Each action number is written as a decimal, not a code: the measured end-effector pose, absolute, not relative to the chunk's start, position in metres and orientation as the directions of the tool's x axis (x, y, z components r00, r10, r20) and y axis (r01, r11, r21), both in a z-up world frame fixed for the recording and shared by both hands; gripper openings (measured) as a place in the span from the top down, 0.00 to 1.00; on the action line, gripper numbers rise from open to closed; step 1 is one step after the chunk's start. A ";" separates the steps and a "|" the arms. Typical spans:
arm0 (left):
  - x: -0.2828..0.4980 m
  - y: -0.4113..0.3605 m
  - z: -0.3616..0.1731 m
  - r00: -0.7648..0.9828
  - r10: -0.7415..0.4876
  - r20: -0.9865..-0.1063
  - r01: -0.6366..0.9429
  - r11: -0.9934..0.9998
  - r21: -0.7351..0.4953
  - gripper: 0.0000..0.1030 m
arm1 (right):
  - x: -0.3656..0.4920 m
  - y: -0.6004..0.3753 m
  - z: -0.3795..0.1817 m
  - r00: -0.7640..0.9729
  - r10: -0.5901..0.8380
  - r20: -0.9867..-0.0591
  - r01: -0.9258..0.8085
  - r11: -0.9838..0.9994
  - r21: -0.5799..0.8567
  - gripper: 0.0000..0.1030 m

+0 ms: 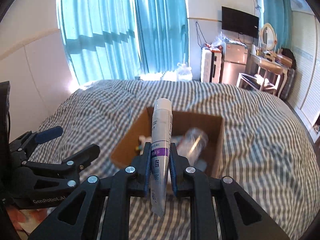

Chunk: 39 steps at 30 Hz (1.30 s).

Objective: Organize objects
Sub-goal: 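Carry the tube over the box and drop it in with the right tool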

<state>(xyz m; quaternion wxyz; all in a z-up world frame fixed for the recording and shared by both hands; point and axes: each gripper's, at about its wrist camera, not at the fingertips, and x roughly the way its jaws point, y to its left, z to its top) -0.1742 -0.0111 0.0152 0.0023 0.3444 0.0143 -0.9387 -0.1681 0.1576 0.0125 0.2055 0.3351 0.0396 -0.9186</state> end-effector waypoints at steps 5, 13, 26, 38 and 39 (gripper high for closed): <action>-0.211 -0.014 0.012 -0.769 -0.020 -0.639 0.026 -1.000 0.001 0.01 | -0.211 0.146 0.015 -0.687 -0.367 -0.627 0.415 -0.907 0.076 0.85; -0.270 -0.020 -0.017 -0.746 -0.025 -0.665 0.011 -1.000 0.025 0.01 | -0.280 0.128 -0.017 -0.645 -0.369 -0.669 0.413 -0.905 0.102 0.85; -0.306 -0.021 -0.066 -0.692 -0.003 -0.722 -0.017 -1.000 0.021 0.01 | -0.334 0.123 -0.080 -0.567 -0.345 -0.748 0.413 -0.905 0.105 0.85; -0.305 -0.021 -0.075 -0.674 -0.008 -0.739 -0.011 -1.000 0.020 0.01 | -0.332 0.124 -0.090 -0.534 -0.326 -0.780 0.402 -0.909 0.104 0.84; -0.303 -0.022 -0.073 -0.675 -0.009 -0.738 -0.009 -1.000 0.021 0.01 | -0.330 0.125 -0.089 -0.533 -0.324 -0.781 0.402 -0.910 0.102 0.84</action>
